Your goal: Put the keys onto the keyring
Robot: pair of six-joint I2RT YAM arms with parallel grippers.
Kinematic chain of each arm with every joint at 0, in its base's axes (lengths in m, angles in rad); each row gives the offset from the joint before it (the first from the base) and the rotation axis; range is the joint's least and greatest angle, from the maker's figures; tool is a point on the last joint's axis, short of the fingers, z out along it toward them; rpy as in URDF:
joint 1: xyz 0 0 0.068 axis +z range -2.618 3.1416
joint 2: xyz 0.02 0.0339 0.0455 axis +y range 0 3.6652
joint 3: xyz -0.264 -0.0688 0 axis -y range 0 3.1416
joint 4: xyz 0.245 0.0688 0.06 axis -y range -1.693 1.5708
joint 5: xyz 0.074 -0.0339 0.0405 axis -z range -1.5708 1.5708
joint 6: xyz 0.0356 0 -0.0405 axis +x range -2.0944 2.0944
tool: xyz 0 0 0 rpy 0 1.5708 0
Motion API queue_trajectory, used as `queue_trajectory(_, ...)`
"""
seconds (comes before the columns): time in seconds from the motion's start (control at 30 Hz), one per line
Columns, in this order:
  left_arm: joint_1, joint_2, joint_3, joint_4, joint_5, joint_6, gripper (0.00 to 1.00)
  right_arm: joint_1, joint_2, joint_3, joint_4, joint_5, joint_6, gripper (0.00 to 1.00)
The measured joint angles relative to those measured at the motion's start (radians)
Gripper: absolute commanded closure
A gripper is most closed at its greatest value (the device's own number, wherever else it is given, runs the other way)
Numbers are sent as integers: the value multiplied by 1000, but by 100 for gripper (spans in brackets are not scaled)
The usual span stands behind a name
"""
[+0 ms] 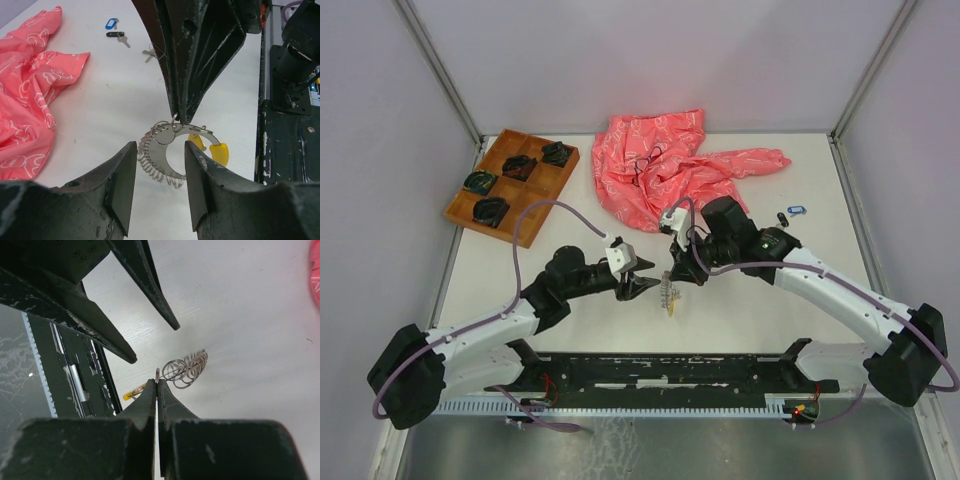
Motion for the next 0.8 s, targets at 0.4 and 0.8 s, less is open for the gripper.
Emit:
queue_trajectory(0.4,0,73,0,66,106,0,66,31,32,9,-52,-24,-96,99)
queue_trajectory(0.8,0,108,14,61,161,0,72,42,42,20,-57,-43,-150,98)
